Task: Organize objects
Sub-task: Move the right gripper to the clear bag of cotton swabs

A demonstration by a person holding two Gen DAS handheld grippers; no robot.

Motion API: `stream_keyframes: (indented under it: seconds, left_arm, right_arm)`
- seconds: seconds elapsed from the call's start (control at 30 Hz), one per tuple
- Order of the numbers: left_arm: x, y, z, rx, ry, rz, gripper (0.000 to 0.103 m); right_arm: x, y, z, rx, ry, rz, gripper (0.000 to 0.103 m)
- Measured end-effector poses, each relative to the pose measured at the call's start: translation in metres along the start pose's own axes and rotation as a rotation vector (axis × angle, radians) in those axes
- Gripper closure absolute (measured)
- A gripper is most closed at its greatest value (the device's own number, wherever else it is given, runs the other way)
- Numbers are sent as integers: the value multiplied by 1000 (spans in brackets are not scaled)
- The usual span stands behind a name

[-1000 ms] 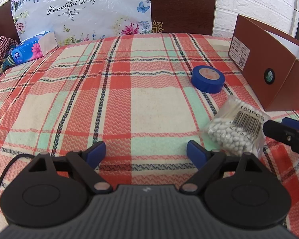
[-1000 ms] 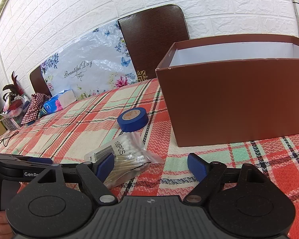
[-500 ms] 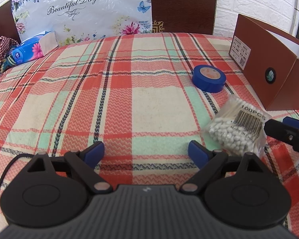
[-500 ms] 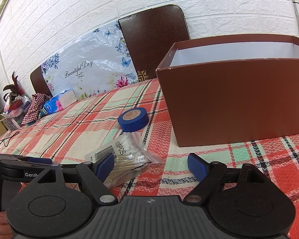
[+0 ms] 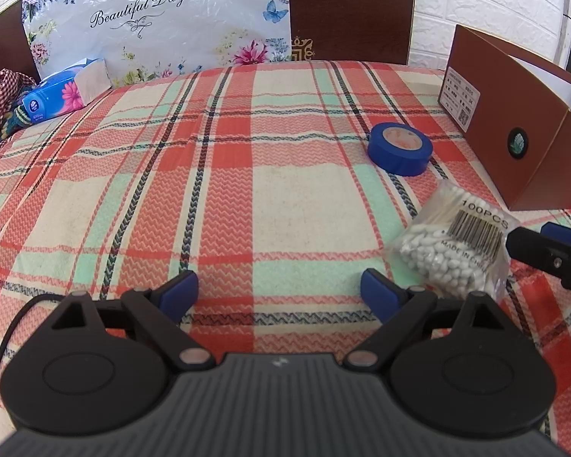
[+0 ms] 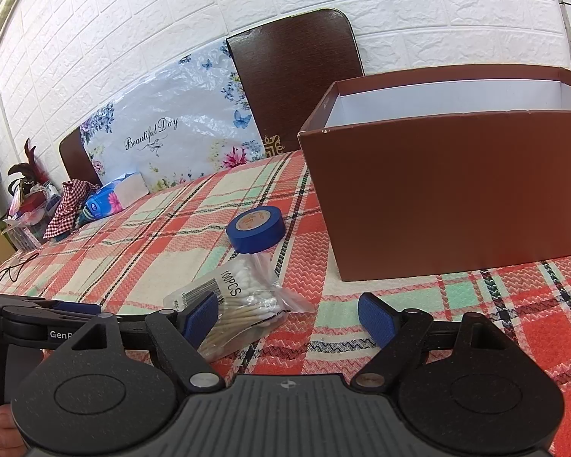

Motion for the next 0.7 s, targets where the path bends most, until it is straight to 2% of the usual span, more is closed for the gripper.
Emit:
stream_keyframes:
  seconds: [0.7]
  left_arm:
    - [0,-1,1,3,-8,-5,8]
  right_arm:
    - [-2,4,-5,45,-17,31,21]
Point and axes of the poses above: each gripper's, at about its wrist camera, not at the fingertips, and y roughly against the way its jaws point, z to its right, x to its top, the point moved 5 cm from there along -y, roughly the way its jaws point, and after that the axes turned 11 degrees about x, right-handed, at the moved point
